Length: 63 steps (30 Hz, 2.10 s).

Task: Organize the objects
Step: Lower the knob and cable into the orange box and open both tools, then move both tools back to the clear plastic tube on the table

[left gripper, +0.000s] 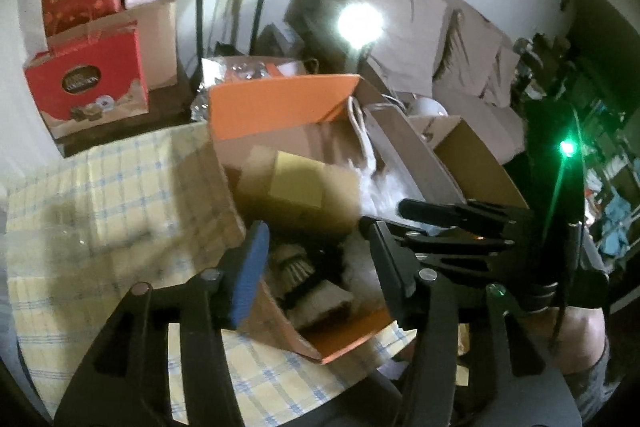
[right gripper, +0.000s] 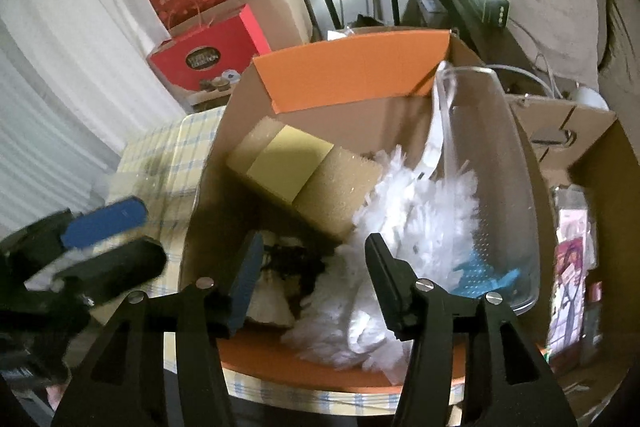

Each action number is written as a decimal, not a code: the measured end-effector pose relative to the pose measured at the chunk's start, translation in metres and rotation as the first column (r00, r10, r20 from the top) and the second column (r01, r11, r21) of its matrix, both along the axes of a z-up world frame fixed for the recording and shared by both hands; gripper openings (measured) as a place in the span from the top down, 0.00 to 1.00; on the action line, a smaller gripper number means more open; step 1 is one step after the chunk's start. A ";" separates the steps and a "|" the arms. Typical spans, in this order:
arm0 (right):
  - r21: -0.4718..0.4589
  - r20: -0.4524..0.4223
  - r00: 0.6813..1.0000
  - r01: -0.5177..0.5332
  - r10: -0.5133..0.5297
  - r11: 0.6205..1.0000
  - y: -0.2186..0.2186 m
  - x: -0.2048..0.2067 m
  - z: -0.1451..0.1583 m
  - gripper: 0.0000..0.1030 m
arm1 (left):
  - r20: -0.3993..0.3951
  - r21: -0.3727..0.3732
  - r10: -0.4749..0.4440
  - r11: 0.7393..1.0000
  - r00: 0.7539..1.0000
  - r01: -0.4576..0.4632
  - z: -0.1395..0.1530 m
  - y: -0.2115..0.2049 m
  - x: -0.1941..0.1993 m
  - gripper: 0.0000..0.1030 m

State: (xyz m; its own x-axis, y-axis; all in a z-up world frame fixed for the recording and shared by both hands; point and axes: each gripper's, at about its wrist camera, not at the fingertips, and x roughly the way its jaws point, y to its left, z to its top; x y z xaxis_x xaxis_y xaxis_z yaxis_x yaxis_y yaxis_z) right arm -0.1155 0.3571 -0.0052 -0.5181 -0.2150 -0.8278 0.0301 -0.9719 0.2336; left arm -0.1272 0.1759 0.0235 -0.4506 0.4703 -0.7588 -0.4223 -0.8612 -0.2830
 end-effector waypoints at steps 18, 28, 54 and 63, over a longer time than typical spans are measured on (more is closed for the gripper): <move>0.140 -0.132 0.991 0.033 -0.014 0.990 -0.023 0.007 0.036 0.26 | -0.069 -0.026 0.117 0.993 0.991 -0.119 0.018 -0.046 -0.004 0.13; 0.170 -0.182 0.983 0.022 0.009 0.985 -0.046 0.008 0.050 0.00 | -0.126 -0.063 0.207 0.974 0.970 -0.216 0.024 -0.078 -0.001 0.01; 0.152 -0.177 0.974 -0.116 0.142 0.982 -0.138 -0.028 0.050 0.00 | -0.095 -0.079 0.376 0.920 0.922 -0.384 -0.001 -0.197 -0.011 0.01; 0.113 -0.137 0.970 -0.184 0.199 0.976 -0.177 -0.052 0.031 0.02 | -0.087 -0.152 0.448 0.877 0.890 -0.456 -0.025 -0.248 -0.031 0.01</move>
